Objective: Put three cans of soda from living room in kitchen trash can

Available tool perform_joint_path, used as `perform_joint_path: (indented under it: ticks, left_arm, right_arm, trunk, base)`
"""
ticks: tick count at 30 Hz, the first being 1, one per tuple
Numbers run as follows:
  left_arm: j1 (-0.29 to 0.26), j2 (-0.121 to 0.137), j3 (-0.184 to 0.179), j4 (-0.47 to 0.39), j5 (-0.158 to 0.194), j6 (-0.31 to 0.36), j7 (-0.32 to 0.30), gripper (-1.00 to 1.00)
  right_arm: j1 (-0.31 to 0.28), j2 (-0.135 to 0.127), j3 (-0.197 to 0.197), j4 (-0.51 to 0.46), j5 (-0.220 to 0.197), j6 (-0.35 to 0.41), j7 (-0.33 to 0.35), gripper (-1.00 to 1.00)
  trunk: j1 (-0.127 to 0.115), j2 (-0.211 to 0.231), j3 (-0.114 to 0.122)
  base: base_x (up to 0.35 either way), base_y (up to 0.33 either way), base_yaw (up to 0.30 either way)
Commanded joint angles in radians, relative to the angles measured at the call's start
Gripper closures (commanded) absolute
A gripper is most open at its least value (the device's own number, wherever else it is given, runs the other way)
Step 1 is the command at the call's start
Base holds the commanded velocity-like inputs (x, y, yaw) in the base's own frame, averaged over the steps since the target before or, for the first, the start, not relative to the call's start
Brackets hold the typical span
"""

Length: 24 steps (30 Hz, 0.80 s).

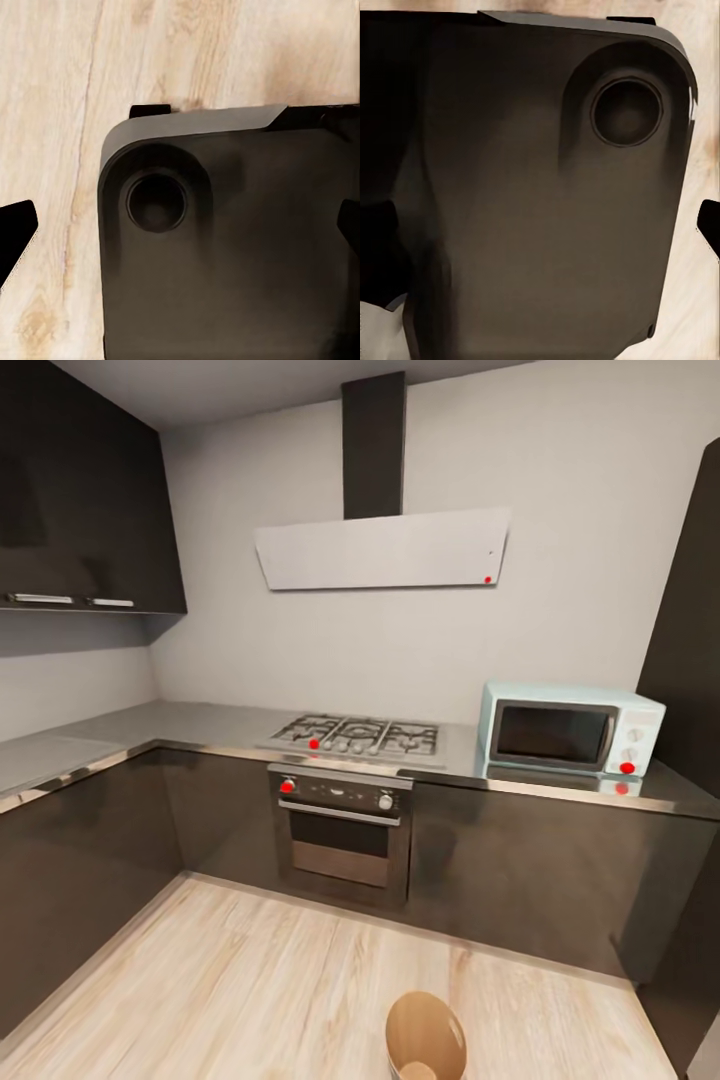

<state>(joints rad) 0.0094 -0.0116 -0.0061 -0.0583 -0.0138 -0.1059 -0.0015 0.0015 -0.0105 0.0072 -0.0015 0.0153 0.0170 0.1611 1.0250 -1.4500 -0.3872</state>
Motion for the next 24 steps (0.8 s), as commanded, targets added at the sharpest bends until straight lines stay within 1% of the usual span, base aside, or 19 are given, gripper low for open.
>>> perform_joint_path:
  ticks: [1,9,18,24]
  left_arm:
    - [0.000,0.000,0.000,0.000,0.000,0.000,0.000,-1.00]
    - [0.000,-0.005,0.000,0.000,0.000,0.000,0.000,-1.00]
    - [0.000,-0.011,0.000,0.000,0.000,0.000,0.000,-1.00]
    - [0.000,-0.011,0.000,0.000,0.000,0.000,0.000,-1.00]
  right_arm:
    - [0.000,0.000,0.000,0.000,0.000,0.000,0.000,-1.00]
    - [0.000,0.001,0.000,0.000,0.000,0.000,0.000,-1.00]
    - [0.000,0.005,0.002,0.001,0.000,0.000,0.000,-1.00]
    - [0.000,0.007,0.002,0.001,0.000,0.000,0.000,-1.00]
  trunk:
    - [0.000,0.000,0.000]
    - [0.000,0.000,0.000]
    - [0.000,0.000,0.000]
    - [0.000,0.000,0.000]
  base:
    - [0.284,-0.018,0.000]
    - [0.233,0.019,0.000]
    - [0.128,0.041,0.000]
    - [0.153,0.162,0.000]
